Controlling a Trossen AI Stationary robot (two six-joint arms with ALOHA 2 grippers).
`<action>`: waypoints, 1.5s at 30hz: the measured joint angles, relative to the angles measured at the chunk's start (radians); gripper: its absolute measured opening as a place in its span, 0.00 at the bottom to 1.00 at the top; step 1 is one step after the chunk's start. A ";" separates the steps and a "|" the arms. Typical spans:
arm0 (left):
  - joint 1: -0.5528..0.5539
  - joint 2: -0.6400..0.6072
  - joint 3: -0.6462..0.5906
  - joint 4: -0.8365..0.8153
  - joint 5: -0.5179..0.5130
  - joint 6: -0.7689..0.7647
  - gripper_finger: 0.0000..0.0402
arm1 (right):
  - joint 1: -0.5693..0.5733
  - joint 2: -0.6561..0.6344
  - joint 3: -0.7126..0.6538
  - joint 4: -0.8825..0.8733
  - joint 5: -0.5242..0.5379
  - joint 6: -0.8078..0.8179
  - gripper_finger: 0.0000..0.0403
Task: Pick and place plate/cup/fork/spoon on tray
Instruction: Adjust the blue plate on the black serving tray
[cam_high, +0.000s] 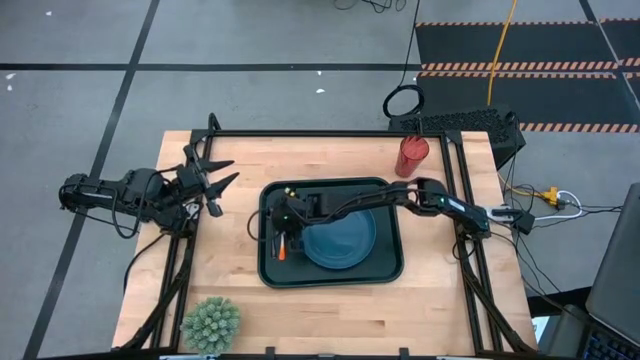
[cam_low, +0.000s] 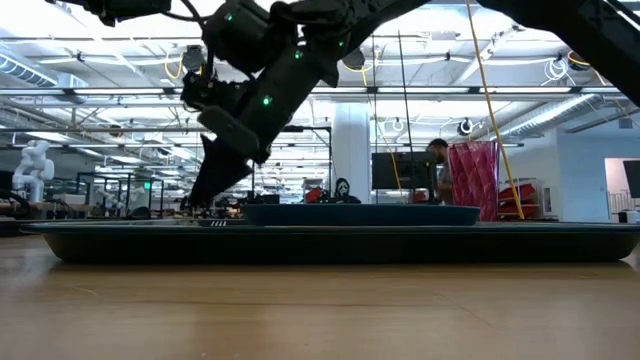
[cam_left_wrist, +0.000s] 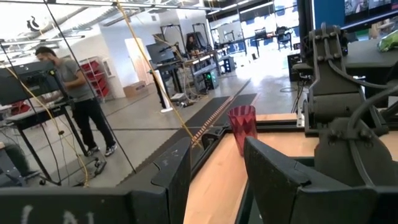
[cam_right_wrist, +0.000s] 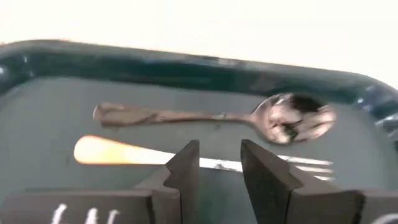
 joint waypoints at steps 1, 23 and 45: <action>0.000 0.000 0.000 -0.001 0.001 -0.002 0.38 | 0.000 -0.006 0.000 -0.004 0.000 0.000 0.28; 0.000 0.000 0.000 0.000 0.007 -0.002 0.38 | 0.020 -0.017 0.001 -0.076 -0.002 0.005 0.28; 0.000 0.028 -0.001 0.063 0.026 -0.016 0.38 | 0.012 -0.252 -0.146 -0.443 0.188 0.231 0.28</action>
